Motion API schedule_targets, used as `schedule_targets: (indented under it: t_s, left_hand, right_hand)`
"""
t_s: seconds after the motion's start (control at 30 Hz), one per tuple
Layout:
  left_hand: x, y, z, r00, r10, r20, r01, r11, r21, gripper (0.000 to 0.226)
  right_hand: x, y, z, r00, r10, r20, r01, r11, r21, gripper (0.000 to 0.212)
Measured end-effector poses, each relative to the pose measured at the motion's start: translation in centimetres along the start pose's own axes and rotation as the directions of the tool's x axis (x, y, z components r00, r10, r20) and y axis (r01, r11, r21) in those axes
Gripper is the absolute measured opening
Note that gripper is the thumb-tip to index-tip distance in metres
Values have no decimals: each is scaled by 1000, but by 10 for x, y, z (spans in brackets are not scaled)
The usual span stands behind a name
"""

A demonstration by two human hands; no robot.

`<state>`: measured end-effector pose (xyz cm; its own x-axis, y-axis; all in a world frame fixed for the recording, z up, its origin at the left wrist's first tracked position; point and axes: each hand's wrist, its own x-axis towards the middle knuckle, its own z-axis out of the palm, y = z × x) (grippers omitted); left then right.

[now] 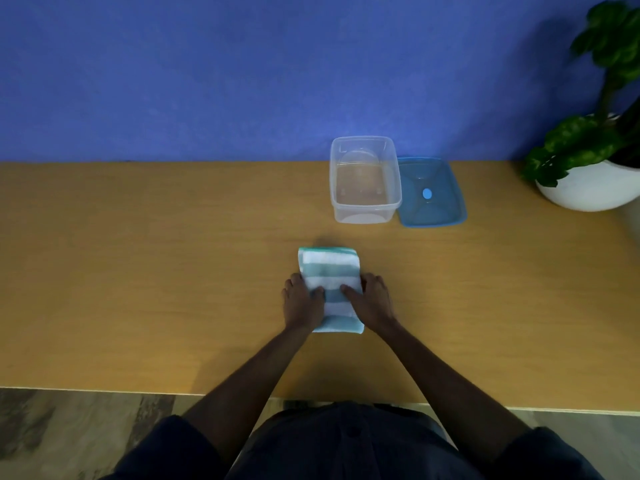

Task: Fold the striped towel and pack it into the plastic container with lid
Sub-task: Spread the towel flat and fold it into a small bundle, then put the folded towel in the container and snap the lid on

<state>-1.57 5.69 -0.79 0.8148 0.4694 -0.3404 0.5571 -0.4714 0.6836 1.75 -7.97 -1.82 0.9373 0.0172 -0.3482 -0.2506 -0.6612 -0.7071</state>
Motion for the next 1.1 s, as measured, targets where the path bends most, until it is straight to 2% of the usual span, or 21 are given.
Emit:
schedule_targets:
  t_s: [0.2, 0.33, 0.4, 0.47, 0.53, 0.67, 0.83, 1.03, 1.1]
  left_hand:
    - [-3, 14, -13, 996, -72, 55, 84, 960, -266, 37]
    - [-1, 24, -28, 970, -168, 177, 234, 850, -471, 53]
    - [4, 25, -33, 938, -175, 298, 320, 766, -558, 65]
    - [4, 29, -37, 891, -112, 441, 401, 651, -645, 60]
    - [3, 32, -39, 863, -52, 503, 431, 598, -676, 47]
    - [4, 38, -41, 886, -30, 462, 391, 581, -714, 45]
    - [-3, 47, -44, 928, 30, 372, 288, 576, -765, 40]
    - [-9, 58, -49, 971, 59, 231, 156, 574, -804, 41]
    - [-10, 63, -52, 976, 75, 203, 124, 574, -809, 42]
  right_hand:
    - [1, -16, -18, 988, 46, 146, -97, 923, 371, 36]
    - [1, -20, -32, 978, 44, 202, -149, 828, 541, 29]
    - [0, -23, -38, 974, 52, 221, -182, 761, 622, 31]
    - [-1, -27, -43, 975, 63, 213, -195, 704, 683, 32]
    - [-1, -29, -47, 975, 59, 216, -198, 675, 711, 33]
    - [-3, -32, -55, 977, 27, 211, -179, 642, 746, 37]
    - [-7, -36, -62, 985, -3, 171, -128, 649, 750, 39]
    - [-19, -37, -66, 989, -107, 104, 17, 773, 635, 35]
    - [-21, -38, -68, 987, -152, 60, 82, 779, 621, 32]
